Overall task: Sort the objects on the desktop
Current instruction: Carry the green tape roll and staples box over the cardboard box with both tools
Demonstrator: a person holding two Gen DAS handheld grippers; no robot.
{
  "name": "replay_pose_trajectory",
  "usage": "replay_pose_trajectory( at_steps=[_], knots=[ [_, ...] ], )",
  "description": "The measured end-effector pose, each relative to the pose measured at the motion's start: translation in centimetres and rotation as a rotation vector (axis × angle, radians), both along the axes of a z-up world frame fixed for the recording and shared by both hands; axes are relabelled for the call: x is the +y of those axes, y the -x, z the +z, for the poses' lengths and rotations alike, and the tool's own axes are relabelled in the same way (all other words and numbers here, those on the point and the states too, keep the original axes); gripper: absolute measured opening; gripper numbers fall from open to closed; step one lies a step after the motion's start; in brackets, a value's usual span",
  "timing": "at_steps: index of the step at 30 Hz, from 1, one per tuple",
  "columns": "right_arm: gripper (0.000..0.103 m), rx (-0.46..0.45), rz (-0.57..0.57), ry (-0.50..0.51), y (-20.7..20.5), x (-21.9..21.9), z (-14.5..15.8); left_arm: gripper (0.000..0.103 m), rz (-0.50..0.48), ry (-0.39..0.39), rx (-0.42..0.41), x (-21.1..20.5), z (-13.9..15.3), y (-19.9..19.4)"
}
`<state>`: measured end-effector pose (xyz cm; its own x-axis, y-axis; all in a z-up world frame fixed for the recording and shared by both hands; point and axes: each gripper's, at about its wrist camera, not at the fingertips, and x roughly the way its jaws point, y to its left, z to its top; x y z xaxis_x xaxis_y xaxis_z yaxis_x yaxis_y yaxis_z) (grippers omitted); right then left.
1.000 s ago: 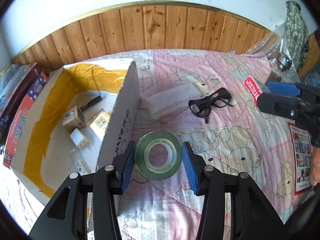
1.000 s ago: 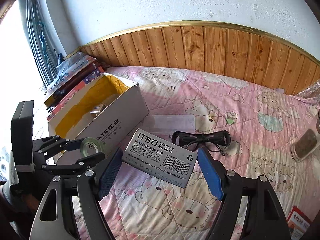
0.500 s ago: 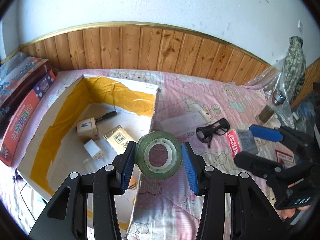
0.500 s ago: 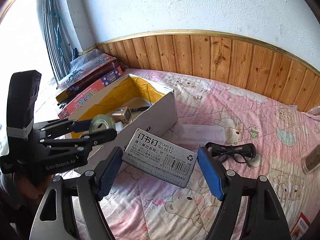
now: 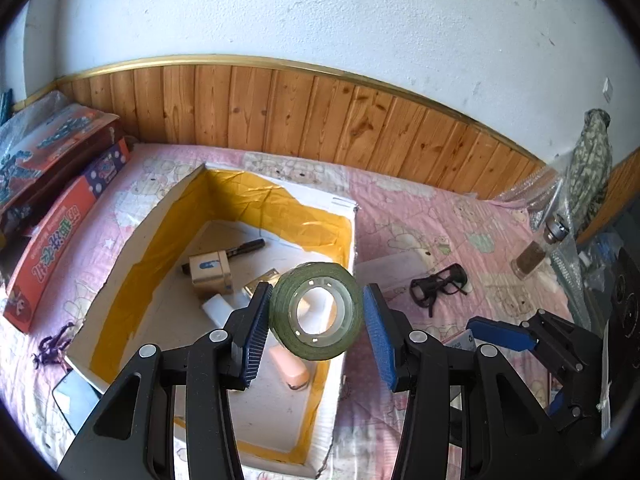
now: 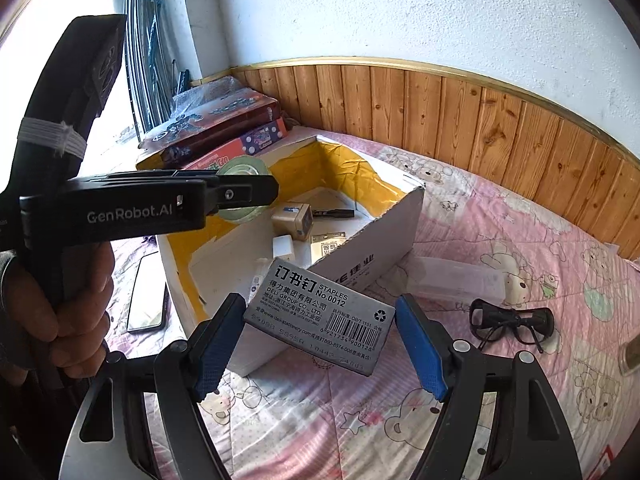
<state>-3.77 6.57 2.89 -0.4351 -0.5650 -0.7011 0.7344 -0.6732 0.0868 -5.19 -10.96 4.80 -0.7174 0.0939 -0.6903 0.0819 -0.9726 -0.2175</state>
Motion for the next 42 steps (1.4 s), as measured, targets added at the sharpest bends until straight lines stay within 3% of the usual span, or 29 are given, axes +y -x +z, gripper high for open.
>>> replay_pose_trajectory(
  at_steps=[19, 29, 42],
  knots=[
    [0.077, 0.061, -0.004, 0.086, -0.5, -2.0, 3.3, 0.048, 0.103, -0.045, -0.056, -7.8, -1.4, -1.0],
    [0.077, 0.013, 0.068, 0.020, -1.4, -10.4, 1.7, 0.048, 0.132, -0.048, -0.067, -10.3, -1.8, -1.3],
    [0.077, 0.007, 0.045, -0.072, 3.1, -12.3, 2.2, 0.048, 0.110, -0.019, -0.121, -11.1, -3.2, 0.1]
  ],
)
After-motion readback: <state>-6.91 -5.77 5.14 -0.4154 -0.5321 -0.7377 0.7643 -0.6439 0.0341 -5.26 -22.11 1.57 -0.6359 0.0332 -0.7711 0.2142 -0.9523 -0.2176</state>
